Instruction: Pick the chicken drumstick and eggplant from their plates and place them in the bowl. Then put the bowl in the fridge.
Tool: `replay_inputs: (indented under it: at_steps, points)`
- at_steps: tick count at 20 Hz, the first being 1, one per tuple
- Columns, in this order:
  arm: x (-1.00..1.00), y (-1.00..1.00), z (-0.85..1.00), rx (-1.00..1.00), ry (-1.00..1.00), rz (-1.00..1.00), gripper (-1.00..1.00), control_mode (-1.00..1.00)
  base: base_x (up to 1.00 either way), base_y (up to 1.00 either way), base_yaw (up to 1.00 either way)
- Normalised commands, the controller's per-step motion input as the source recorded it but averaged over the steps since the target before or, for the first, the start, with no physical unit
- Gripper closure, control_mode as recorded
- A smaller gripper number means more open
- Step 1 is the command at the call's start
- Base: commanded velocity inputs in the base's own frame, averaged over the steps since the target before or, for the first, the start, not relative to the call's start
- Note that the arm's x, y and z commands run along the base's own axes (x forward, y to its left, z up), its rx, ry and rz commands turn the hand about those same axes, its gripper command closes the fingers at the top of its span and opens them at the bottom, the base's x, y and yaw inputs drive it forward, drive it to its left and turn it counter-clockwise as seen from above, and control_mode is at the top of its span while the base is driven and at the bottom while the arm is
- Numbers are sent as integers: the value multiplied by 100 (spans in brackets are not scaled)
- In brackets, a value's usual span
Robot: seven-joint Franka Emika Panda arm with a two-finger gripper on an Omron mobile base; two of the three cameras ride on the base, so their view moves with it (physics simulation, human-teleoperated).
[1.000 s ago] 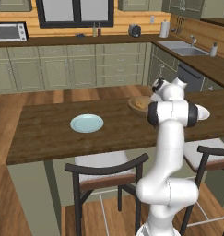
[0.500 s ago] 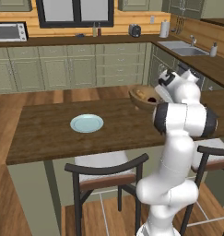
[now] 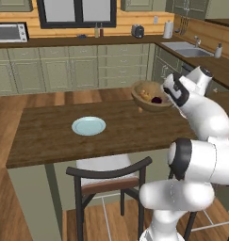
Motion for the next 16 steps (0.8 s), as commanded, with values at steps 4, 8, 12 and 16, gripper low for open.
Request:
replay_inputs:
  at_steps: [4,8,12,16]
  points:
    - [-99,39,68,0,1,-9,100,-100,0,0,0]
    - [-99,21,56,4,4,-13,100,-100,0,0,0]
    - [-97,14,50,0,5,-10,100,-100,0,0,0]
    - [-61,13,10,-1,7,-12,100,-100,0,0,0]
